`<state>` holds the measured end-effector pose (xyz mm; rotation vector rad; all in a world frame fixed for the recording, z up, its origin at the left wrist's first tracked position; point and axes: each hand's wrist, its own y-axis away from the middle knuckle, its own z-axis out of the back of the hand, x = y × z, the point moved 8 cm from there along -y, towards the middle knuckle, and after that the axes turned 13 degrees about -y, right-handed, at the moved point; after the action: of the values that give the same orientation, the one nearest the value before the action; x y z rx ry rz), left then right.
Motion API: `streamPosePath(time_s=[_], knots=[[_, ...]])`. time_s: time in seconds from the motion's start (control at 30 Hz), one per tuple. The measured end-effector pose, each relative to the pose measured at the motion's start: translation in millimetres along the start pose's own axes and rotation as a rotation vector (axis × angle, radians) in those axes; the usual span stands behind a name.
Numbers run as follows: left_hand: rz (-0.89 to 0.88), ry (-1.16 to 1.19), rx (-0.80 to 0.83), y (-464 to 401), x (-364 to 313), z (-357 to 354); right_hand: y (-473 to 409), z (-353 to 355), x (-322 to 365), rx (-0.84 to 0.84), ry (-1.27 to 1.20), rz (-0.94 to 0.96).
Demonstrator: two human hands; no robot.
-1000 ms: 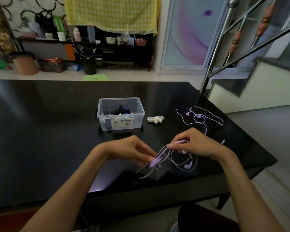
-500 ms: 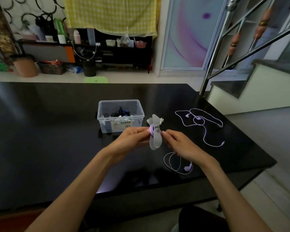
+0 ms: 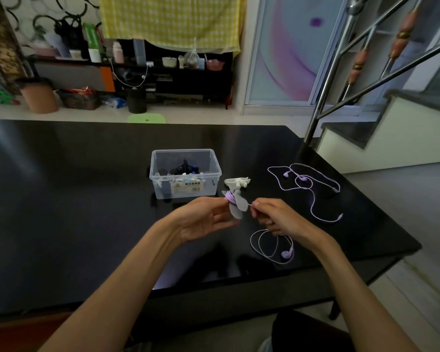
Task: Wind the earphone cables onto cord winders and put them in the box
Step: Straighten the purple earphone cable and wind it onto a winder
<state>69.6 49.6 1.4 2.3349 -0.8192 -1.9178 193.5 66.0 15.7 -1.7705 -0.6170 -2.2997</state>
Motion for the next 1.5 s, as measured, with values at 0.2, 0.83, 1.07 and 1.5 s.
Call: streamPosePath(time_s=[0.2,0.83,1.07,1.5], knots=[[-0.039,-0.216,-0.001,-3.5,3.5,0.1,2.4,2.7,2.0,-0.036,0.025,0.023],[-0.487,-0.506,-0.309,-4.1,-16.9,-2.0,14.0,27.7,-4.3,-0.446,-0.334,-0.033],[-0.613,-0.503,-0.374,1.1,-27.6,-2.8,15.7,24.9,8.9,-0.522,-0.12,0.112],[-0.706,-0.74,-0.399,13.3,-28.1,-6.2,4.5,4.1,14.9,-0.336,0.386,0.113]])
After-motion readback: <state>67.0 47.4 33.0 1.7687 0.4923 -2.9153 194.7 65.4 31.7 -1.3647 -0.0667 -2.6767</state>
